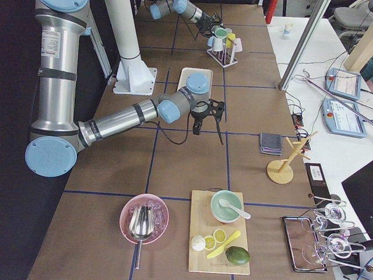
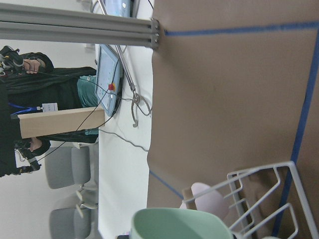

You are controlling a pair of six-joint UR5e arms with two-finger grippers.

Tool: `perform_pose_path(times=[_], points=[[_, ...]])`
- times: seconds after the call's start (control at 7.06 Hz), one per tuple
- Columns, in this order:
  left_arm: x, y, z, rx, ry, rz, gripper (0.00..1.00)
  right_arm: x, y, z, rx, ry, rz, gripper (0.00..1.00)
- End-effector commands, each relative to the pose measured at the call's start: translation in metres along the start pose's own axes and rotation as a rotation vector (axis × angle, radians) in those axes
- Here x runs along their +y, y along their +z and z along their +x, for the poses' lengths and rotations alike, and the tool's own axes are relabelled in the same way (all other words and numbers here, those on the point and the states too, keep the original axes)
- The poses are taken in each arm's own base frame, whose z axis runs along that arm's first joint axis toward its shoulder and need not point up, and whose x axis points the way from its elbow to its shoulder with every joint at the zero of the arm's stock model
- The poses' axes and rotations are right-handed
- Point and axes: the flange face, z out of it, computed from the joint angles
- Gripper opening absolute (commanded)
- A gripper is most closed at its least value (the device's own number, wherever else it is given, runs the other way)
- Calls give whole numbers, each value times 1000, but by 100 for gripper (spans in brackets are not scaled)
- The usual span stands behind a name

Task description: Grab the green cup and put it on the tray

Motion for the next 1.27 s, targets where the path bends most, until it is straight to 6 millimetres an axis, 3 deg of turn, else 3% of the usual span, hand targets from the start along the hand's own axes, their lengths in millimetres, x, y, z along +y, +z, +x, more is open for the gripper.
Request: perform_pose_path(times=[0.0, 0.28, 0.57, 0.71, 0.85, 0.99, 1.13], points=[[17, 10, 9, 102, -506, 218, 45, -4, -8, 16, 11, 14, 21, 100], [23, 35, 51, 235, -795, 387, 45, -5, -15, 33, 25, -16, 35, 100], [34, 36, 90, 314, -844, 466, 45, -7, -9, 36, 30, -14, 27, 100], [46, 45, 101, 321, -850, 464, 45, -9, -7, 37, 34, -20, 26, 100], [67, 46, 123, 348, -882, 499, 45, -9, -7, 37, 35, -26, 27, 100], [95, 61, 152, 321, -914, 526, 45, -9, -7, 38, 36, -25, 26, 100], [103, 56, 174, 328, -912, 524, 47, -9, -7, 38, 36, -25, 26, 100]])
